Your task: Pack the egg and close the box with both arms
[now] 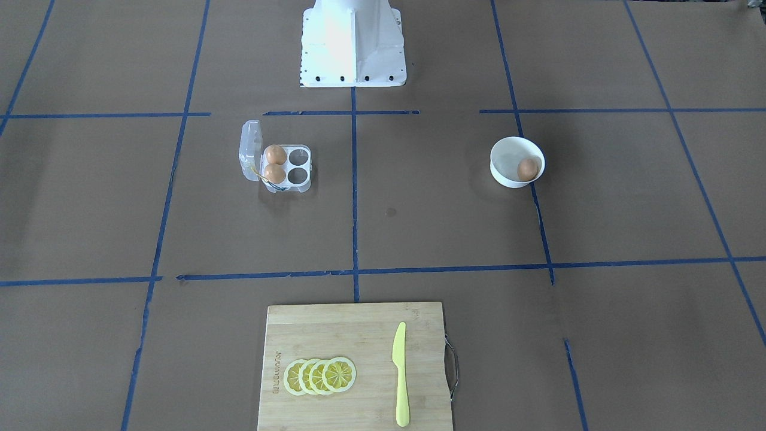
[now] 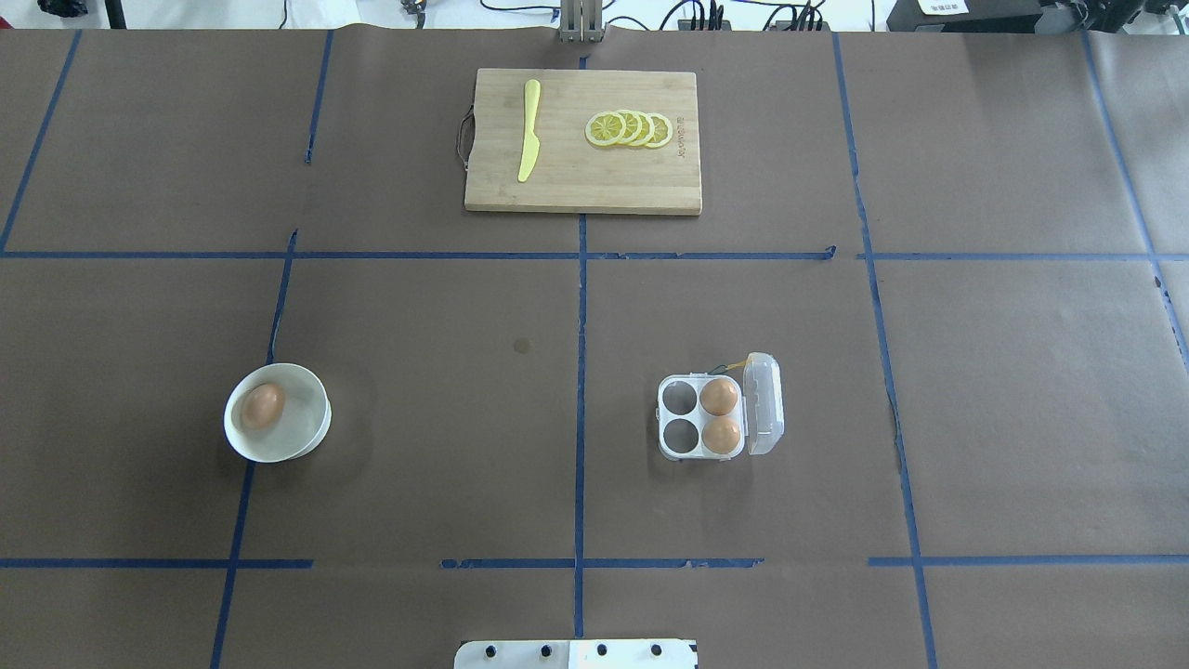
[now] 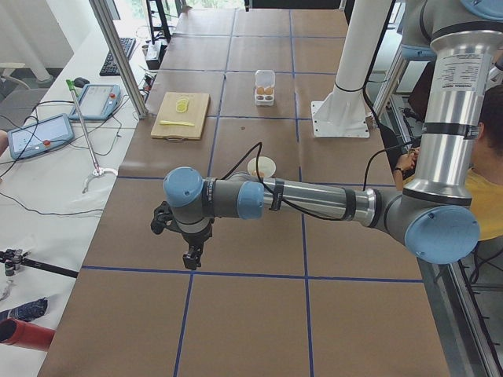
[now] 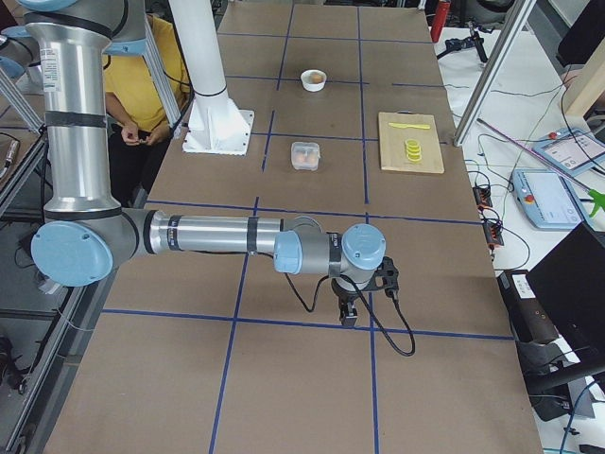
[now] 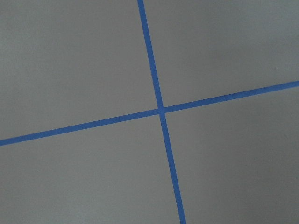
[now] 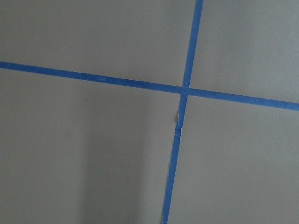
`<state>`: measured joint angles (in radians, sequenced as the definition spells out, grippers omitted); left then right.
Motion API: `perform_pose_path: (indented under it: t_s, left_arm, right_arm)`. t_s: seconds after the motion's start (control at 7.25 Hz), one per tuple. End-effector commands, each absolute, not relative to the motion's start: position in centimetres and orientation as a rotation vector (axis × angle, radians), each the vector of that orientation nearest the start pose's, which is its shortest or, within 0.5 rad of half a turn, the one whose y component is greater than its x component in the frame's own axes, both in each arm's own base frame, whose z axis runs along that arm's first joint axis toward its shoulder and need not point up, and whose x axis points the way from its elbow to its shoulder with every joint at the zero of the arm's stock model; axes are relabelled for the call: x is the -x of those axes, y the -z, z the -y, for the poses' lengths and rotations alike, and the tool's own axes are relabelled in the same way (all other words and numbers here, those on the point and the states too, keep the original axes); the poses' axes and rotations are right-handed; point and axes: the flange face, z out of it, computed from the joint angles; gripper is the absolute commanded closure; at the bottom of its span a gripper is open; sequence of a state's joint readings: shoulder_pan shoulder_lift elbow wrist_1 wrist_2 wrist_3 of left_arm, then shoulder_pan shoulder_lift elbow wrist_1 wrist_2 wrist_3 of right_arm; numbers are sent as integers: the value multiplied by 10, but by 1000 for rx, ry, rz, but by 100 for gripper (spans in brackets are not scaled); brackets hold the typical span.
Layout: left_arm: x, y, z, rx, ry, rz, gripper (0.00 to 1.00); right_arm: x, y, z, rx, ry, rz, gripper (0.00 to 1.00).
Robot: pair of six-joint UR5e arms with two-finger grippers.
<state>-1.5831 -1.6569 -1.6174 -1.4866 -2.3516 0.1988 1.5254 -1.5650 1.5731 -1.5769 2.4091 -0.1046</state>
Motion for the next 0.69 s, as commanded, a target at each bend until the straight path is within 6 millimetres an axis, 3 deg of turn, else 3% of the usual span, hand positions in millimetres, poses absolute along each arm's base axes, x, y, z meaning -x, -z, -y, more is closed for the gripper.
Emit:
perform_pose_path:
  t_s: [0.0,0.28,0.55]
  left_arm:
    - [69,-586,526,-165,-241,-766,0]
    - [69,-596,522,-151,-237,-762,0]
    - [69,-591,522,-160,-237,-762,0]
  right_arm:
    - [-36,-651,497,-25,143,839,0]
    - [-35,-651,497,-24,143,841,0]
    - [-34,-653,497,-18,142,841,0]
